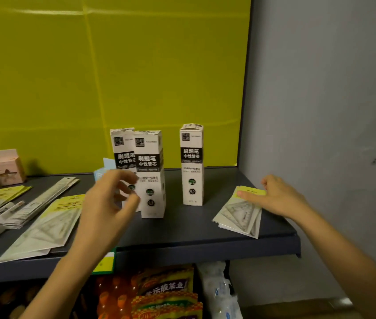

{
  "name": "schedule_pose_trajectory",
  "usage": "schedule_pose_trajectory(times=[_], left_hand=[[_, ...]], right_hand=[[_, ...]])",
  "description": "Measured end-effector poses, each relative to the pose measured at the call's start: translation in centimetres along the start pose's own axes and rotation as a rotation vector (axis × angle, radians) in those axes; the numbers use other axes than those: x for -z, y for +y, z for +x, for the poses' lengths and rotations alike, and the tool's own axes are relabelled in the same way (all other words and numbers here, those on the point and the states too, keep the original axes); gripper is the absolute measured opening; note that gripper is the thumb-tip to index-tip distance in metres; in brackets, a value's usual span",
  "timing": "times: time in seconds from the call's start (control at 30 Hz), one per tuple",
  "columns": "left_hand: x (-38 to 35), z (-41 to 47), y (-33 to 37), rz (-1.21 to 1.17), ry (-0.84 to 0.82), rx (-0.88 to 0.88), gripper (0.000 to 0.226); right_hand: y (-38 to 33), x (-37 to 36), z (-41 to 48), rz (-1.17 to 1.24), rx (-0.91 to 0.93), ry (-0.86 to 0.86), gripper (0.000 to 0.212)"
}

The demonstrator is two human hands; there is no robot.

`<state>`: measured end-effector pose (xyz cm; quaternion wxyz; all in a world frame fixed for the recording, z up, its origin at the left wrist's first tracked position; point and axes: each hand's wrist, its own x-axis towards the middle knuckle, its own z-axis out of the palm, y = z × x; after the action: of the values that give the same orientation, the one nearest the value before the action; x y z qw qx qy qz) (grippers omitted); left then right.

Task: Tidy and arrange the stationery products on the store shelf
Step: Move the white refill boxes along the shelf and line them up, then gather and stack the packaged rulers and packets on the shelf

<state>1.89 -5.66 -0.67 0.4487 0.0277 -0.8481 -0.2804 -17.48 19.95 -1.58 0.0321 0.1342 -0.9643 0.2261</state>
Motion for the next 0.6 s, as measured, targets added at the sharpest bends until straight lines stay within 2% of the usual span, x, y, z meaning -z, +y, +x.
schedule_pose_trajectory(times=[0.1,0.17,0.27,0.43,0.53,0.6], left_hand=[[-2.4,-0.5,1.7,-0.053,-0.121,-0.051,0.021],[-3.9,-0.6,2.5,-0.08,-0.174,-0.071,0.024],[-5.7,-0.8,2.9,-0.093,-0.204,-0.082,0.029],[-7.0,-1.1,2.6,-0.056,-0.226,-0.092,0.029],[-6.5,-1.5,2.0,-0.03,-0.219,-0.082,0.029],[-5.3,-1.9,1.2,0.004,-0.171,-0.053,0.027]], right_hand=[[0.1,-1.4,-0.5,-0.018,-0.07,-0.021,0.102],[0.0,-2.2,-0.7,-0.044,-0.092,-0.024,0.105],[-0.2,-2.8,-0.7,-0.062,-0.04,-0.019,0.097],[-1.6,-3.0,-0.6,0.092,0.102,-0.197,0.07],[-2.4,-3.2,-0.8,0.195,0.128,-0.252,0.074],[-2.6,-3.8,-0.6,0.085,0.124,-0.185,0.088]])
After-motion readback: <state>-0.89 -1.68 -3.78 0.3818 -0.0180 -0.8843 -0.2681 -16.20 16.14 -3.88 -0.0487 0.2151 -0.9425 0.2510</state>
